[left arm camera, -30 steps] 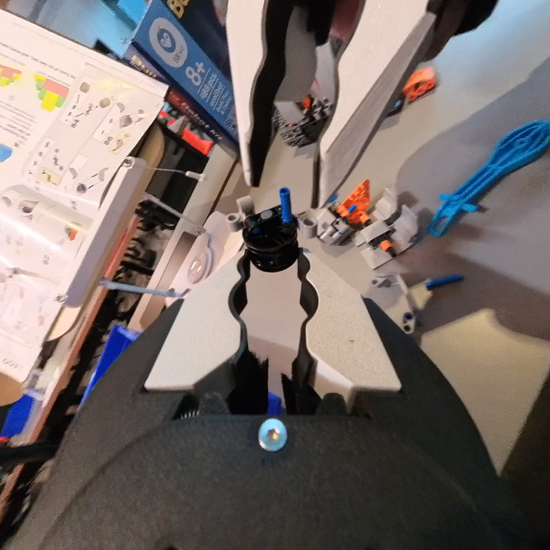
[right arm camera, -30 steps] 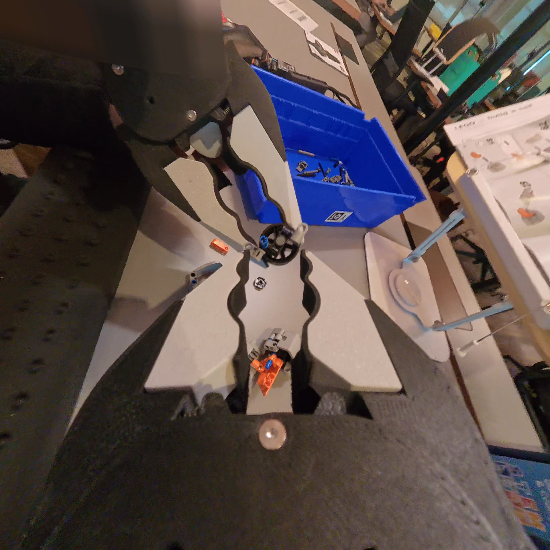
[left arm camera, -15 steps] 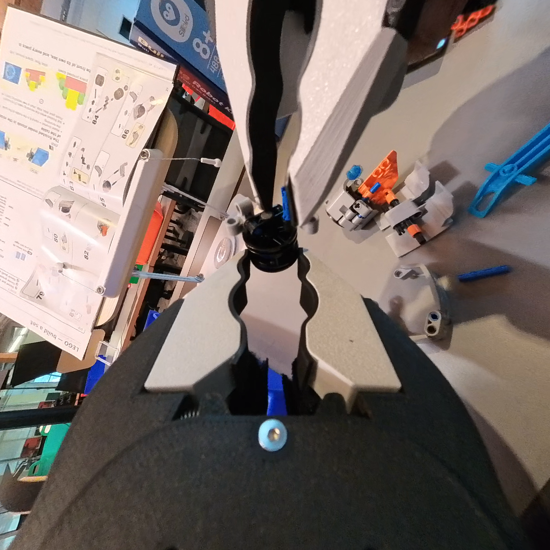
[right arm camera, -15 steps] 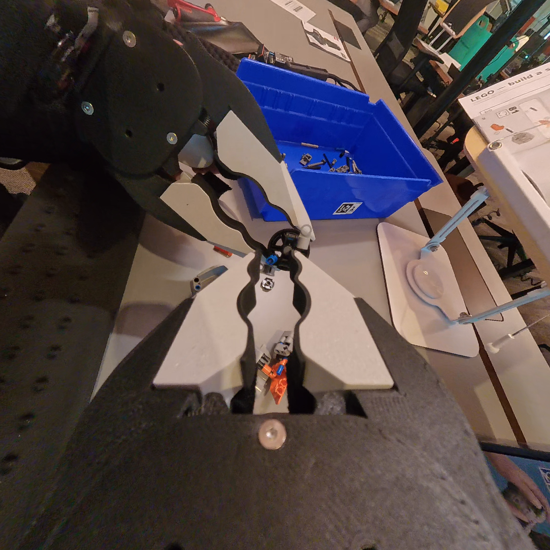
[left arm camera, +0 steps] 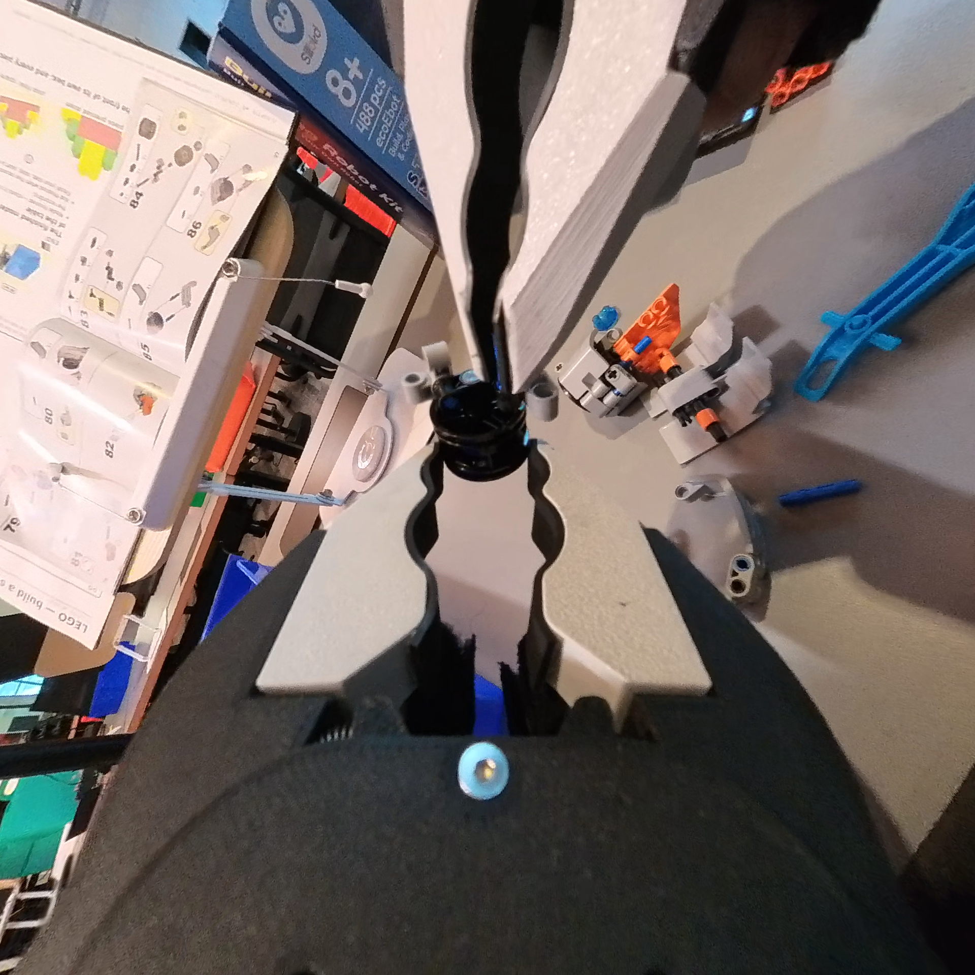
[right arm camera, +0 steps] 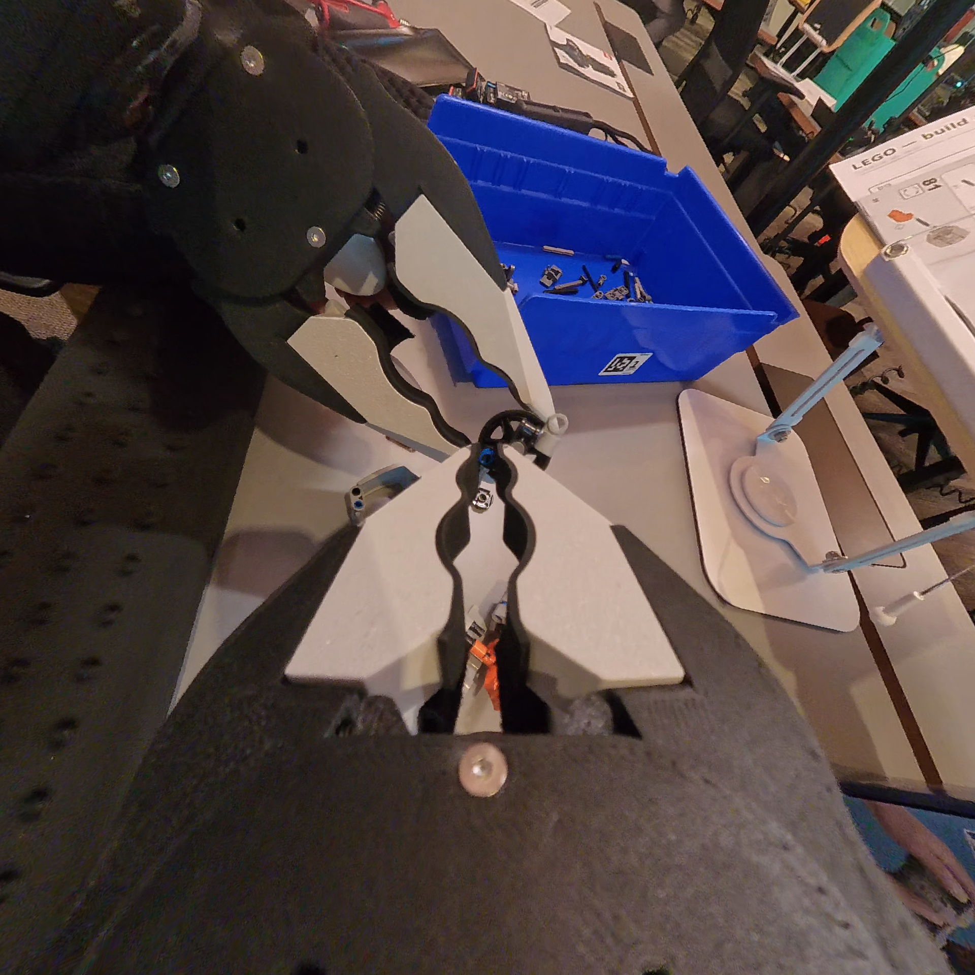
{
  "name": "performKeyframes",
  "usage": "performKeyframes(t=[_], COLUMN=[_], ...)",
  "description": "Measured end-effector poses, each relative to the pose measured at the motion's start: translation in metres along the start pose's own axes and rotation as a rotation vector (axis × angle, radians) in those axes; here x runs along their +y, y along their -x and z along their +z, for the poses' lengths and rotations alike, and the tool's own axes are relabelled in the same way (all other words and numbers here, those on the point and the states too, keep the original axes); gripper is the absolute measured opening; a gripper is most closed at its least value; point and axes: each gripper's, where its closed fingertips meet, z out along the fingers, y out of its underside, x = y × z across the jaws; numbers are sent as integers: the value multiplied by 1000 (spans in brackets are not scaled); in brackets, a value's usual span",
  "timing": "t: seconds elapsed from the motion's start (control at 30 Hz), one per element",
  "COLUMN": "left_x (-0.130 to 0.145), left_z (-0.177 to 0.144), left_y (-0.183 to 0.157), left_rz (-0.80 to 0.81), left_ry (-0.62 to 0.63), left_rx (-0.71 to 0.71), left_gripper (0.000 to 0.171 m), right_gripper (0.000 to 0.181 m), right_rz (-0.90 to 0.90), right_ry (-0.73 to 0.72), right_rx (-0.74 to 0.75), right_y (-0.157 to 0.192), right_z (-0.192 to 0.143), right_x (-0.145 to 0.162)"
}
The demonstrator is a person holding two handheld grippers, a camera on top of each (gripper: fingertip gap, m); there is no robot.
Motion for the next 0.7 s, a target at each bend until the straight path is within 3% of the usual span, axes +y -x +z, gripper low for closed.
performKeyframes(t=[0.47,0.7], left_x=[-1,-3], left_z=[-3,-5], left_y=[-4,-8], left_rz=[-31,-79], left_ry=[-22,-56], left_rx=[35,87], left_gripper=[29,29], right_gripper=[2,12], right_rz=[14,21], right_ry=[-25,-54], right_rx=[-37,-32], right_y=[4,2], right_z=[0,-3], right_x=[-2,-6])
